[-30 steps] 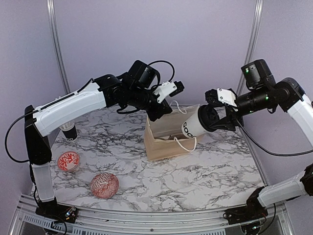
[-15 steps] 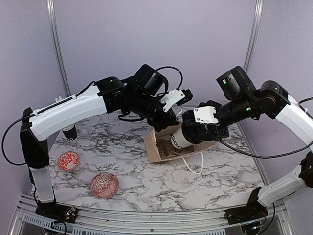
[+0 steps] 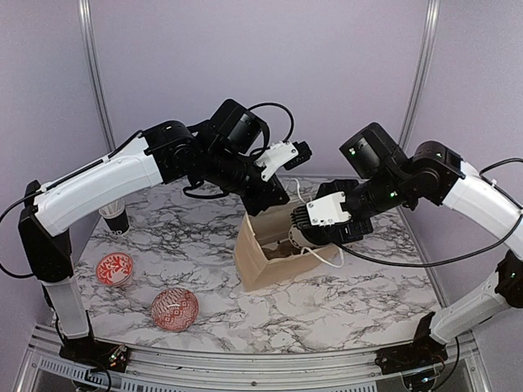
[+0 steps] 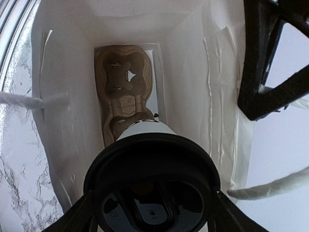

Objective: Pack the takeout coffee

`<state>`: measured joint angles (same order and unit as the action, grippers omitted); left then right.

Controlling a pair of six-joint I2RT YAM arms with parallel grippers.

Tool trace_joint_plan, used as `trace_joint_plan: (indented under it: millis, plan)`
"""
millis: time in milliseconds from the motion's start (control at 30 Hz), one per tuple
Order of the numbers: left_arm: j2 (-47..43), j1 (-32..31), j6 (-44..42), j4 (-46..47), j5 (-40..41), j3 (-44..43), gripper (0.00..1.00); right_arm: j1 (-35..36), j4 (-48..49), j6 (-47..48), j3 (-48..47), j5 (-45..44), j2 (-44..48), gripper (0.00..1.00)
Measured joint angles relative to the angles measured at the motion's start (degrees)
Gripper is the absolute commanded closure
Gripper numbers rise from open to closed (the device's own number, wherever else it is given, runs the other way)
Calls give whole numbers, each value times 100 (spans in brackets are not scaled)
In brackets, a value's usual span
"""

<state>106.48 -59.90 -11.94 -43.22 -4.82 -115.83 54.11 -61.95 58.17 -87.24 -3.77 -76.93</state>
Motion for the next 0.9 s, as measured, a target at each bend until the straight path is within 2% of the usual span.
trace_joint_plan:
  millis: [300,367,467,500,700,900]
  plan:
    - [0,0,0,-94,103,74,100,7,-214,177,7,374,-251,50]
    - [0,0,0,-94,105,74,92,17,-249,190,9,439,-352,50]
    - [0,-7,26,-98,107,74,64,39,-256,190,9,476,-431,50]
    - [0,-7,37,-101,109,72,58,42,-262,192,9,476,-431,50]
    - [-37,-20,144,-275,57,-131,36,55,-323,188,9,474,-428,50]
    - [-634,-98,149,-341,-33,-155,26,72,-308,179,227,247,-374,50]
